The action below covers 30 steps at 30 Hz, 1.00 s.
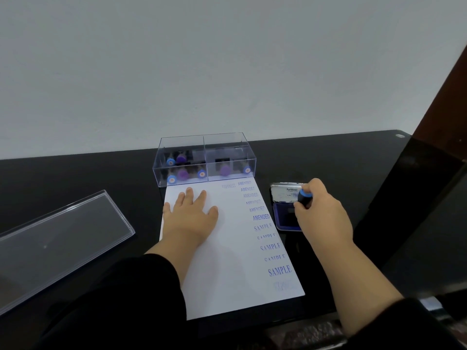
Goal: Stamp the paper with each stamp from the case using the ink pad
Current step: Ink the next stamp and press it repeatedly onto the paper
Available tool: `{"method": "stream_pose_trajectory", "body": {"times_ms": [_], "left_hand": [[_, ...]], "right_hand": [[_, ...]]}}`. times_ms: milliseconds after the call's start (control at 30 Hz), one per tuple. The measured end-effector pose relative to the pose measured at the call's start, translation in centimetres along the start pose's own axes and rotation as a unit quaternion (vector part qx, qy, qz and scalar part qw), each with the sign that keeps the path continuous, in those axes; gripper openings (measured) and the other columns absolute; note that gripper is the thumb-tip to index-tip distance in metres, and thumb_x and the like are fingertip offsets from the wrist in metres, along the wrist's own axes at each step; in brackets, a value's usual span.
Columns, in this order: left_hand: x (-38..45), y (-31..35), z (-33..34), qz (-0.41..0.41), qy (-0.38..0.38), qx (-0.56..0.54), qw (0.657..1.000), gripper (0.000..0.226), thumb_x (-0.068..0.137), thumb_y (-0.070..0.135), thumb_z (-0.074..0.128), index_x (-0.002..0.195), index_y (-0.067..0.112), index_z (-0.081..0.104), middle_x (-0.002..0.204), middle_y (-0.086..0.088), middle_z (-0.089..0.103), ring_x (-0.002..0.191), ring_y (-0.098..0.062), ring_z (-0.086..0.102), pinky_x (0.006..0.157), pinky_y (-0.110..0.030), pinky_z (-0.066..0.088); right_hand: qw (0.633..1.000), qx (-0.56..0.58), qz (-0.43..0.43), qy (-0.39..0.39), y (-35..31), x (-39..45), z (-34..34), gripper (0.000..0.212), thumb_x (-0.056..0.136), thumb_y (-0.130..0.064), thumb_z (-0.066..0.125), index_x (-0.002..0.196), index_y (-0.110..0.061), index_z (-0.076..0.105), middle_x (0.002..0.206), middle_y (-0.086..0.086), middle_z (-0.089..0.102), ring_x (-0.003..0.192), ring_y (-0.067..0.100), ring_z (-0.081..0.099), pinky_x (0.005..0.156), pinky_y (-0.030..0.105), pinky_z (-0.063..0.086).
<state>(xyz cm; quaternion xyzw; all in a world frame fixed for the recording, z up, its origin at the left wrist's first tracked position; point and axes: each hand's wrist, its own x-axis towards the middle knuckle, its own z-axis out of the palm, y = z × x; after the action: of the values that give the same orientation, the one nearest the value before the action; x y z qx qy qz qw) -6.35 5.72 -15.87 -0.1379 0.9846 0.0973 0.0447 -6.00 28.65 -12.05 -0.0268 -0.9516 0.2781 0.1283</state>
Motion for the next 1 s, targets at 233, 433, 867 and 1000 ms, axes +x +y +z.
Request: {"method": "stream_pose_trajectory", "body": {"times_ms": [233,433,867,1000], "left_hand": [[-0.1,0.2,-0.1,-0.010,0.005,-0.003,1.000,0.059,0.098,0.048,0.018,0.152,0.029,0.002,0.160,0.000,-0.009,0.147,-0.019,-0.008,0.117,-0.045,-0.006],[-0.1,0.1,-0.1,-0.009,-0.002,0.003,1.000,0.059,0.099,0.049,0.016,0.152,0.029,0.000,0.160,-0.001,-0.010,0.147,-0.021,-0.009,0.116,-0.047,-0.006],[0.2,0.0,0.4,-0.005,0.013,-0.008,1.000,0.056,0.100,0.042,0.017,0.152,0.028,0.001,0.160,-0.003,-0.009,0.147,-0.021,-0.007,0.115,-0.049,-0.005],[0.3,0.0,0.3,-0.007,0.007,-0.002,1.000,0.056,0.100,0.042,0.016,0.152,0.028,0.000,0.160,-0.003,-0.009,0.147,-0.022,-0.007,0.115,-0.049,-0.005]], "right_hand": [[0.997,0.061,-0.050,-0.020,-2.6,0.7,0.3,0.022,0.094,-0.021,0.052,0.113,-0.023,0.044,0.089,0.001,0.060,0.073,0.020,0.058,0.058,0.034,0.048],[0.987,0.105,-0.117,-0.034,-6.1,3.2,2.3,0.022,0.093,-0.022,0.055,0.113,-0.021,0.045,0.080,-0.002,0.058,0.071,0.017,0.055,0.056,0.028,0.043],[0.982,0.090,-0.159,-0.051,-8.1,5.6,8.0,0.027,0.092,-0.021,0.057,0.118,-0.020,0.050,0.102,0.002,0.063,0.081,0.019,0.051,0.067,0.027,0.040],[0.982,0.076,-0.166,-0.051,-7.8,5.7,8.1,0.028,0.092,-0.022,0.057,0.120,-0.021,0.050,0.102,0.003,0.063,0.082,0.019,0.051,0.068,0.028,0.043]]}}
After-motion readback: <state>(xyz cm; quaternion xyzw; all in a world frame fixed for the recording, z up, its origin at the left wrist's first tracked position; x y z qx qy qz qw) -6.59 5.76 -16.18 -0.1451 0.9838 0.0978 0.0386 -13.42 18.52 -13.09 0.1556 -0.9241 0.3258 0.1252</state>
